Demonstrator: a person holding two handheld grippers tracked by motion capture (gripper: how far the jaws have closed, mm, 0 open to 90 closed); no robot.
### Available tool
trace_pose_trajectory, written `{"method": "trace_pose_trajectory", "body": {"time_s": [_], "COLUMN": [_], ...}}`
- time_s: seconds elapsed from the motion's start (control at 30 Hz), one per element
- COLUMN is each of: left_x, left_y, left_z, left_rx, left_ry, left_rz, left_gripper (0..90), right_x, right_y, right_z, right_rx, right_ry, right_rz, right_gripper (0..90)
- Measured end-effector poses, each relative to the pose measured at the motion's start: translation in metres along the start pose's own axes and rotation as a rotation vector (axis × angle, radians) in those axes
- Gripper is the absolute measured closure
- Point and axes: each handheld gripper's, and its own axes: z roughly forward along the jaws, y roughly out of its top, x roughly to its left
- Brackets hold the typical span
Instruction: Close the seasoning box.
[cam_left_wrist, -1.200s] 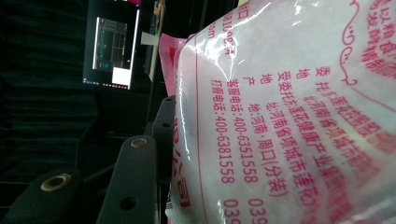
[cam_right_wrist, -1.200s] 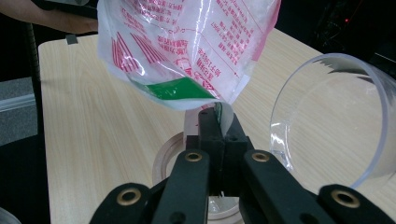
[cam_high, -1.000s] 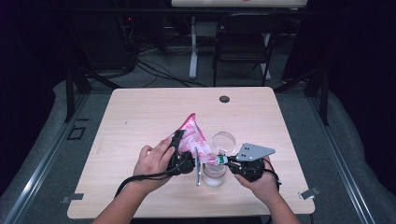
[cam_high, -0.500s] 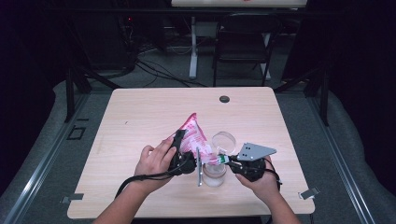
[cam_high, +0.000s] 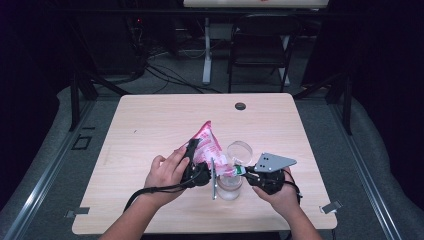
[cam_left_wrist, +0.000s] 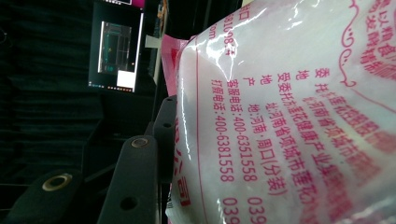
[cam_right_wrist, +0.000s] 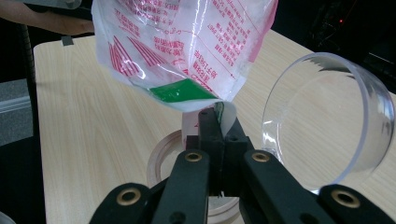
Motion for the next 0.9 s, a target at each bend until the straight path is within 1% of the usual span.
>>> {"method": "trace_pose_trajectory", "body": {"time_s": [0.07, 0.1, 0.13, 0.17, 0.33, 0.5, 0.9], "left_x": [-0.0001, 0.0003, 0.0, 0.0002, 0.0007, 0.0012, 0.0024], "left_y": [0.0001, 0.0005, 0.0003, 0.0006, 0.0005, 0.0008, 0.0024], "left_z": [0.0003, -0.0002, 0.0002, -0.0002, -0.0002, -0.0006, -0.0015], "left_rx": [-0.009, -0.004, -0.01, -0.004, -0.008, -0.007, -0.001], "left_ry": [0.005, 0.003, 0.005, 0.003, 0.009, 0.005, 0.0], "left_rz": [0.0, 0.003, 0.001, 0.003, 0.011, 0.014, 0.037], "left_gripper": [61.5, 61.5, 61.5, 61.5, 61.5, 61.5, 61.7], "right_x": [-0.0002, -0.0003, -0.0004, -0.0004, -0.0003, -0.0001, -0.0006], "right_y": [0.0, -0.0001, -0.0001, -0.0001, -0.0002, -0.0003, -0.0006], "right_z": [-0.0001, -0.0002, -0.0002, -0.0002, 0.0, 0.0004, 0.0003], "right_rx": [0.0, 0.0, 0.0, 0.0, 0.0, 0.0, 0.004], "right_ry": [-0.001, -0.001, -0.001, -0.001, -0.001, -0.001, -0.001], "right_rz": [-0.001, 0.0, 0.0, 0.0, 0.0, 0.0, -0.002], "right_gripper": [90.0, 90.0, 90.0, 90.0, 90.0, 90.0, 90.0]}}
